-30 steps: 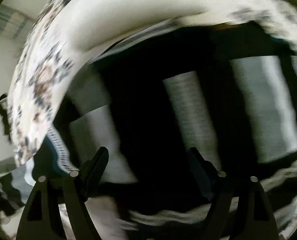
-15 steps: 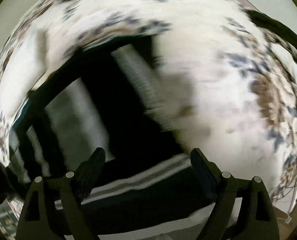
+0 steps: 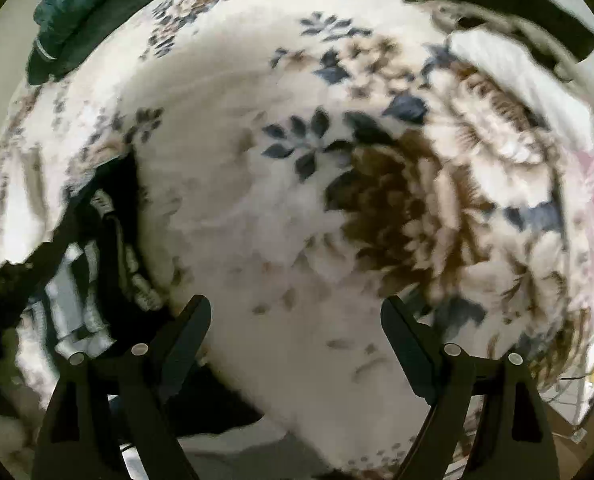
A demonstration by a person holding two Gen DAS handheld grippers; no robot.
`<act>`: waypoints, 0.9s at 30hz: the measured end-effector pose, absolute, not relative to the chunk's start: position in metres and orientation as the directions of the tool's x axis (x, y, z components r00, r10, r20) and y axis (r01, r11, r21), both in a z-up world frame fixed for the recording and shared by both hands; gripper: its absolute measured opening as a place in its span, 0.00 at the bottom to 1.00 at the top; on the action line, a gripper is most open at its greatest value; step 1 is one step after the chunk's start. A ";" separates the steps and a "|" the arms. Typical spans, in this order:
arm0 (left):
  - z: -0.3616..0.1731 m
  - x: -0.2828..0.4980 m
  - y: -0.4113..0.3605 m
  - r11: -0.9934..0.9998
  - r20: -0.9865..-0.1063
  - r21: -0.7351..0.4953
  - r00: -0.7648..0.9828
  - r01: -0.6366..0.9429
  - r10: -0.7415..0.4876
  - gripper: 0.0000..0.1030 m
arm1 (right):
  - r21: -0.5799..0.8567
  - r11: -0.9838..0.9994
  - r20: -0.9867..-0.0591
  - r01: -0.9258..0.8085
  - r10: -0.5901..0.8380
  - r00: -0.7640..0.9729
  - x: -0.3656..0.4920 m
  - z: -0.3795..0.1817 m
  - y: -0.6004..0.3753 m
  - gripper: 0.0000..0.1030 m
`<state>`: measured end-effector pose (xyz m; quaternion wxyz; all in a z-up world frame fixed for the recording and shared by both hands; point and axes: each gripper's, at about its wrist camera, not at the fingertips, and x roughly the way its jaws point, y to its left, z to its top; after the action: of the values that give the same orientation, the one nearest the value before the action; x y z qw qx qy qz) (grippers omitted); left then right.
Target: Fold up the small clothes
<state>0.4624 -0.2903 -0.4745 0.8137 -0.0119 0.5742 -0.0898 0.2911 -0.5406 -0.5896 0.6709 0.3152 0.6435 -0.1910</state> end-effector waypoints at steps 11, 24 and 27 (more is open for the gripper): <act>-0.501 0.376 -0.031 0.911 -0.903 0.293 0.230 -0.292 0.364 0.86 | 0.505 0.752 -0.860 0.424 0.482 0.170 0.418 -0.621 -0.448 0.85; -0.513 0.408 0.047 0.876 -0.911 0.165 0.270 -0.453 0.311 0.86 | 0.257 0.903 -0.961 0.344 0.199 0.193 0.481 -0.614 -0.399 0.14; -0.517 0.422 0.045 0.894 -0.919 0.141 0.279 -0.424 0.277 0.86 | 0.184 0.903 -0.983 0.389 0.176 0.055 0.485 -0.633 -0.399 0.20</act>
<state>0.4225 0.0454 -0.5171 0.7970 -0.0659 0.5586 0.2201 0.4850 -0.3990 -0.6327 0.6962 0.2068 0.6831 -0.0764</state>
